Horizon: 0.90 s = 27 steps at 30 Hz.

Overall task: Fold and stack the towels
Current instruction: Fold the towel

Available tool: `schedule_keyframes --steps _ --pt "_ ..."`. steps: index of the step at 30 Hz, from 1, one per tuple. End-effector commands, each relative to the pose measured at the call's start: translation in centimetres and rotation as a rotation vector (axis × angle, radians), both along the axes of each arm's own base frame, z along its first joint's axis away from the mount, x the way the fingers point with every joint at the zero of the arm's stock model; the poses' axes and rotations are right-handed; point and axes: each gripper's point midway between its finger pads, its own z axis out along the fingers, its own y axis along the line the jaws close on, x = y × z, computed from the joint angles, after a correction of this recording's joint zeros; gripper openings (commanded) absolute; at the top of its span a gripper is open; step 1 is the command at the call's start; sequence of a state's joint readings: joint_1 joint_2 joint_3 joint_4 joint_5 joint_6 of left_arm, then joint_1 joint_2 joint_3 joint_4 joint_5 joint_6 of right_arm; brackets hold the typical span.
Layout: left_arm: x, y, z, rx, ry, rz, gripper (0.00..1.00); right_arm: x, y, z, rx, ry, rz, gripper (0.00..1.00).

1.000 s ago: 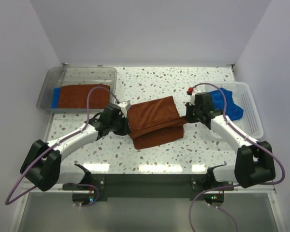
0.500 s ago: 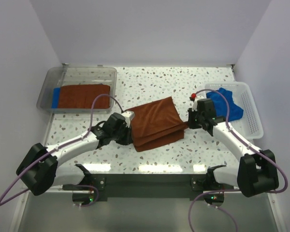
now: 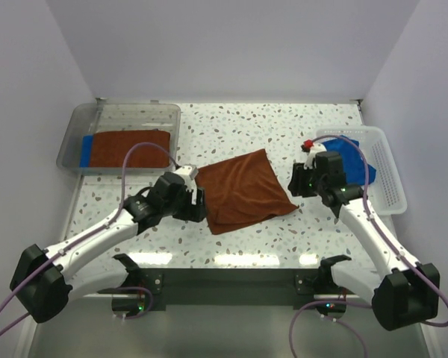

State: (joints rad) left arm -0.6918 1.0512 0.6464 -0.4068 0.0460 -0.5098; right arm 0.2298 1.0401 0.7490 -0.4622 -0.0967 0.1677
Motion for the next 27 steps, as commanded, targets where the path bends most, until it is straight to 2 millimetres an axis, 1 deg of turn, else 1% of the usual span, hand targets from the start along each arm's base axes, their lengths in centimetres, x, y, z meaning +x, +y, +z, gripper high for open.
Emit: schedule_keyframes --steps 1,2,3,4,5,6,7,8,9,10,11,12,13,14,15,16,17,18,19,22,23,24,26,27 --pt "2.5 -0.4 2.3 -0.024 -0.059 0.116 0.78 2.0 1.0 2.2 0.014 -0.066 0.048 0.45" --pt "3.3 -0.2 2.3 -0.011 -0.067 0.149 0.76 2.4 1.3 2.2 0.017 -0.063 0.058 0.45" --pt "4.3 -0.6 2.2 -0.004 -0.063 0.167 0.74 3.4 1.8 2.2 0.032 -0.054 0.063 0.44" --pt "4.9 -0.9 2.0 -0.001 -0.062 0.179 0.7 3.8 2.3 1.9 0.041 -0.042 0.069 0.44" --pt "5.6 -1.0 1.8 0.002 -0.064 0.194 0.68 4.2 2.7 1.7 0.05 -0.035 0.072 0.44" --pt "6.5 -1.6 1.4 0.002 -0.063 0.199 0.66 4.9 3.3 0.9 0.048 -0.024 0.08 0.43" --pt "7.1 -1.8 1.1 0.006 -0.065 0.201 0.63 5.1 3.8 0.3 0.027 -0.013 0.087 0.43" --pt "7.8 -1.8 0.7 0.012 -0.065 0.212 0.61 5.3 4.2 -0.1 0.018 -0.006 0.093 0.43" --pt "8.9 -2.2 0.2 0.018 -0.065 0.216 0.6 5.8 4.7 -0.2 0.011 0.0 0.104 0.43" --pt "9.6 -2.3 -0.1 0.033 -0.07 0.21 0.58 5.8 5.4 -1.6 -0.012 0.038 0.12 0.43" --pt "10.4 -2.1 -0.5 0.044 -0.072 0.222 0.57 6.0 5.9 -2.2 -0.021 0.054 0.127 0.43" --pt "11.4 -2.3 -1.2 0.065 -0.067 0.226 0.56 6.3 6.2 -2.7 -0.02 0.065 0.121 0.42" --pt "12.0 -2.2 -1.6 0.085 -0.069 0.218 0.53 6.2 6.5 -4.1 -0.031 0.106 0.116 0.41" --pt "12.7 -1.9 -2.1 0.103 -0.064 0.229 0.52 6.3 6.5 -4.6 -0.031 0.122 0.088 0.4" --pt "13.5 -2.1 -3.0 0.127 -0.055 0.227 0.49 6.2 6.5 -5.2 -0.031 0.138 0.075 0.39" --pt "14.0 -1.9 -3.5 0.151 -0.053 0.219 0.47 6.0 6.6 -6.1 -0.036 0.166 0.068 0.39" --pt "14.6 -1.7 -3.8 0.165 -0.05 0.226 0.45 5.8 6.6 -6.5 -0.038 0.179 0.06 0.38" --pt "15.2 -1.5 -4.7 0.19 -0.038 0.229 0.44 5.5 6.9 -6.9 -0.032 0.192 0.055 0.38" --pt "15.6 -1.4 -5.1 0.204 -0.036 0.224 0.41 5.3 6.9 -7.1 -0.031 0.203 0.048 0.38" --pt "17.1 -0.7 -6.4 0.239 -0.02 0.24 0.37 4.5 6.6 -7.5 -0.024 0.221 0.021 0.38" --pt "17.6 -0.2 -6.8 0.249 -0.012 0.249 0.36 4.3 6.3 -7.6 -0.028 0.224 0.008 0.38" --pt "18.2 -0.2 -7.4 0.261 -0.002 0.249 0.35 4.0 6.0 -7.7 -0.037 0.228 -0.009 0.38" --pt "19.1 0.1 -7.9 0.281 0.003 0.249 0.32 3.6 5.7 -7.6 -0.036 0.235 -0.031 0.38" --pt "19.9 -0.1 -8.3 0.289 0.011 0.249 0.32 3.4 5.6 -7.2 -0.026 0.231 -0.041 0.38"
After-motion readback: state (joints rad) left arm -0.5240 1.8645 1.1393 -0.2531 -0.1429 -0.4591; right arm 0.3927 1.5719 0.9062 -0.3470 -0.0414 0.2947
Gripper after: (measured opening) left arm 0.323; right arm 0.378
